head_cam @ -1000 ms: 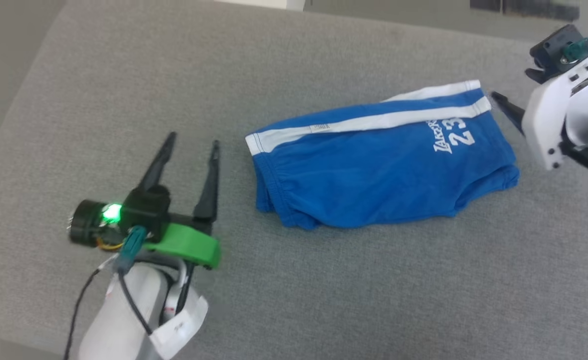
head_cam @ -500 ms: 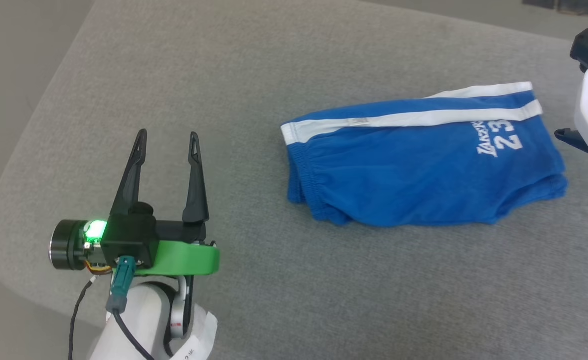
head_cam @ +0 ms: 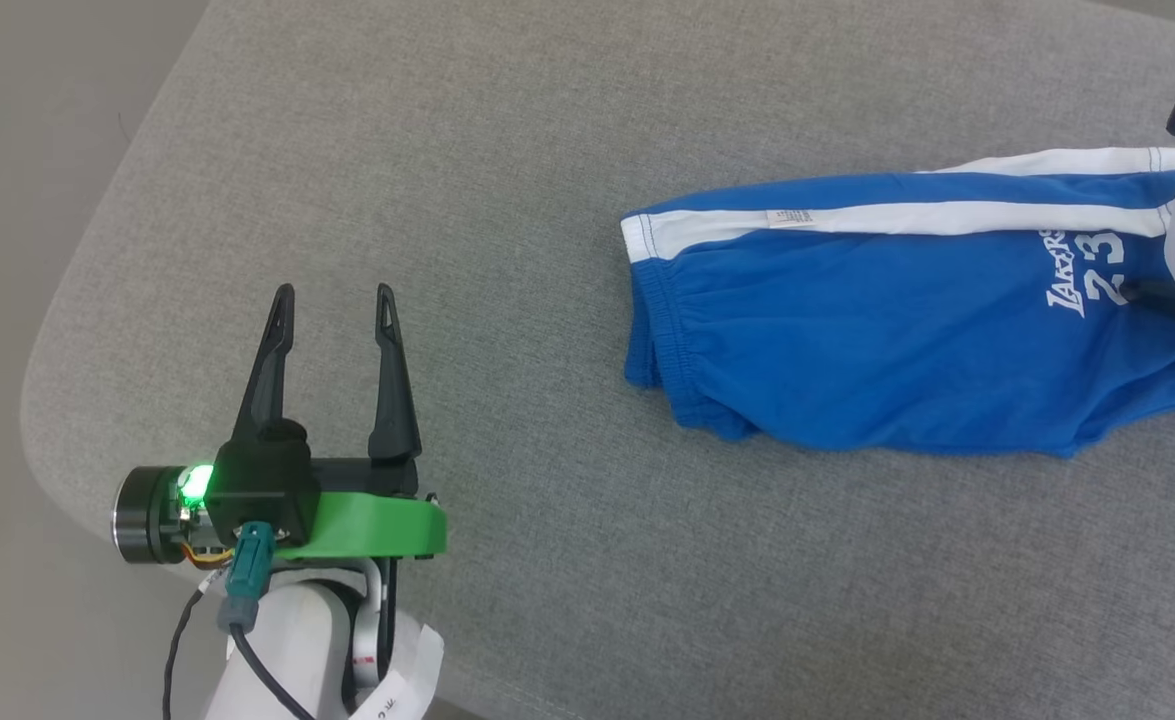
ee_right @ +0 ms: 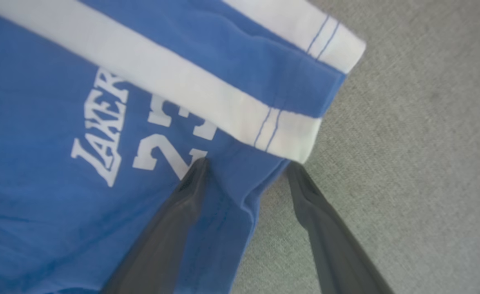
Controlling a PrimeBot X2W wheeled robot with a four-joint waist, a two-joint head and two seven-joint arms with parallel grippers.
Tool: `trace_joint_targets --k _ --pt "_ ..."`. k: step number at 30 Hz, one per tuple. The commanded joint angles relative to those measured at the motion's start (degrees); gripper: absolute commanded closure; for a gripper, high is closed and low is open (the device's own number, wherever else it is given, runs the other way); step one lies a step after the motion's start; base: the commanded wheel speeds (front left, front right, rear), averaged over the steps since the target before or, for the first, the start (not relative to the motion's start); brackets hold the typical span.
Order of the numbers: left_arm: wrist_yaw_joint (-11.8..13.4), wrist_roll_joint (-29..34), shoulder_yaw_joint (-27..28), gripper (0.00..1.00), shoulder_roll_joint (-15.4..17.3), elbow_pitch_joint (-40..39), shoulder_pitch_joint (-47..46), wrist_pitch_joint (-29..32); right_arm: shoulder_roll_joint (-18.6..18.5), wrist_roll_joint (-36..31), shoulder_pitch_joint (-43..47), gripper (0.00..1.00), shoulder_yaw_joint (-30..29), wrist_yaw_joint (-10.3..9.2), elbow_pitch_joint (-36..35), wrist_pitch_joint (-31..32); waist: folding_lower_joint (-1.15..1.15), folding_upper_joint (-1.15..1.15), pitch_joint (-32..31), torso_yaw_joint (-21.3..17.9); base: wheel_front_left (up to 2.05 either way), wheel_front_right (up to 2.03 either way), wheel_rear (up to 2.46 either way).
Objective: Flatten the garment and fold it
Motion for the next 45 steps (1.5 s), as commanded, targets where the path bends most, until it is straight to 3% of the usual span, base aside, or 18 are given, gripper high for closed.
trace_joint_targets --k 1,2,3,4,11,17,23,28,37,45 --pt "-0.3 0.9 0.3 0.0 -0.5 0.2 0.1 -0.2 1.2 0.5 3.9 0.0 1.9 -0.11 0.6 0.0 0.01 0.0 0.3 -0.1 0.0 0.0 0.0" --pt "-0.4 1.1 0.5 0.0 -0.6 0.3 0.1 -0.2 1.4 0.7 3.9 0.56 2.0 -0.11 0.4 -0.2 0.01 0.0 0.3 -0.4 0.0 0.0 0.0" --pt "-0.5 1.2 0.7 0.0 -0.7 0.4 0.1 -0.2 1.5 0.8 3.8 0.96 1.9 -0.11 0.3 -0.6 0.01 0.0 0.2 -0.7 0.0 0.0 0.0" --pt "-0.7 1.3 1.0 0.0 -0.7 0.5 0.1 -0.2 1.5 0.9 3.7 1.0 1.9 -0.11 0.1 -1.1 0.01 0.0 0.0 -0.9 0.0 0.0 0.0" --pt "-1.6 2.1 2.7 0.0 -0.7 1.6 1.1 -0.2 2.5 0.9 3.1 1.0 2.1 -0.11 -0.3 -5.5 0.01 0.0 -3.6 -3.6 0.0 0.0 0.0" --pt "-1.6 3.1 3.9 0.0 0.4 1.9 3.6 -0.2 2.6 1.9 3.1 1.0 2.3 -0.11 -5.0 -11.7 0.01 0.0 -7.7 -7.7 0.0 0.0 0.0" --pt "-1.4 3.8 4.9 0.0 1.6 1.8 6.1 -0.2 -1.3 4.6 5.1 1.0 2.7 -0.11 -10.8 -16.3 0.01 0.0 -11.4 -12.1 0.0 0.0 0.0" --pt "-1.9 4.5 4.3 0.0 2.6 1.8 7.7 -0.2 -6.6 7.3 8.6 1.0 2.9 -0.11 -15.0 -18.4 0.01 0.0 -13.5 -15.5 0.0 0.0 0.0" --pt "-1.6 5.2 3.3 0.0 4.1 1.8 8.8 -0.2 -16.2 10.6 15.8 1.0 2.6 -0.11 -14.9 -19.4 0.01 0.0 -14.8 -18.8 0.0 0.0 0.0" --pt "-1.5 4.7 3.0 0.0 4.9 2.2 9.3 -0.2 -15.4 12.2 18.2 1.0 0.3 -0.11 -15.8 -23.8 0.01 0.0 -15.4 -19.8 0.0 0.0 0.0"
